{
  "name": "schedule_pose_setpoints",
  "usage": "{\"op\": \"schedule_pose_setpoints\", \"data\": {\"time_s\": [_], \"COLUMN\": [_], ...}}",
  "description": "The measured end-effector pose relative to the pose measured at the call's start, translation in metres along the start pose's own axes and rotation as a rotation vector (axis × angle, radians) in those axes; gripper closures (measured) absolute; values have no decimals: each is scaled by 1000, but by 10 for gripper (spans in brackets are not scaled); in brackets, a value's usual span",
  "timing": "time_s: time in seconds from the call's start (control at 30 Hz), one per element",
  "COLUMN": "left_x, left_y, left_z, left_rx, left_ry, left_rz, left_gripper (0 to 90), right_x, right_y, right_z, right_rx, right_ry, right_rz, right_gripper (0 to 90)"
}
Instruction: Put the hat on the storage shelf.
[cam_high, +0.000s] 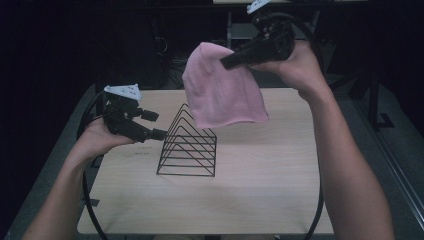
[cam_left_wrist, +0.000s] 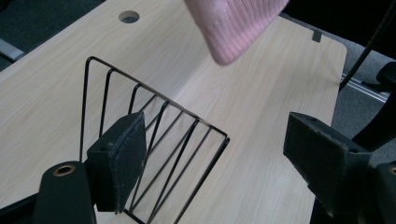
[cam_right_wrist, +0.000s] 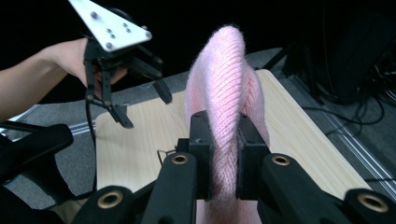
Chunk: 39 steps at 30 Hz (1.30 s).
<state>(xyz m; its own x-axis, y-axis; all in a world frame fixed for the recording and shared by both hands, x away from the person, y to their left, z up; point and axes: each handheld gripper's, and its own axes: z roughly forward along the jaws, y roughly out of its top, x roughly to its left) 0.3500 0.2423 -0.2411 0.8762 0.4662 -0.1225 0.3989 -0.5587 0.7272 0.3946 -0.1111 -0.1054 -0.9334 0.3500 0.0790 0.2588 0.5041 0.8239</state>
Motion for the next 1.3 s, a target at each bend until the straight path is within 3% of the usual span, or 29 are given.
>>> {"op": "schedule_pose_setpoints", "data": {"time_s": [0.63,0.87,1.1,1.3], "left_x": [12,20,20,21], "left_y": [0,-7,-13,-22], "left_z": [-3,-7,-13,-19], "left_rx": [-59,-88,-79,-64], "left_ry": [-37,-67,-60,-55], "left_rz": [-9,-29,-18,-25], "left_gripper": [277,472,795,836], "right_x": [20,28,32,30], "right_y": [31,39,42,36], "right_z": [41,56,64,72], "right_rx": [-20,-32,-39,-46], "right_ry": [89,115,125,125], "right_rz": [-94,-123,-130,-111], "right_gripper": [801,801,801,801]}}
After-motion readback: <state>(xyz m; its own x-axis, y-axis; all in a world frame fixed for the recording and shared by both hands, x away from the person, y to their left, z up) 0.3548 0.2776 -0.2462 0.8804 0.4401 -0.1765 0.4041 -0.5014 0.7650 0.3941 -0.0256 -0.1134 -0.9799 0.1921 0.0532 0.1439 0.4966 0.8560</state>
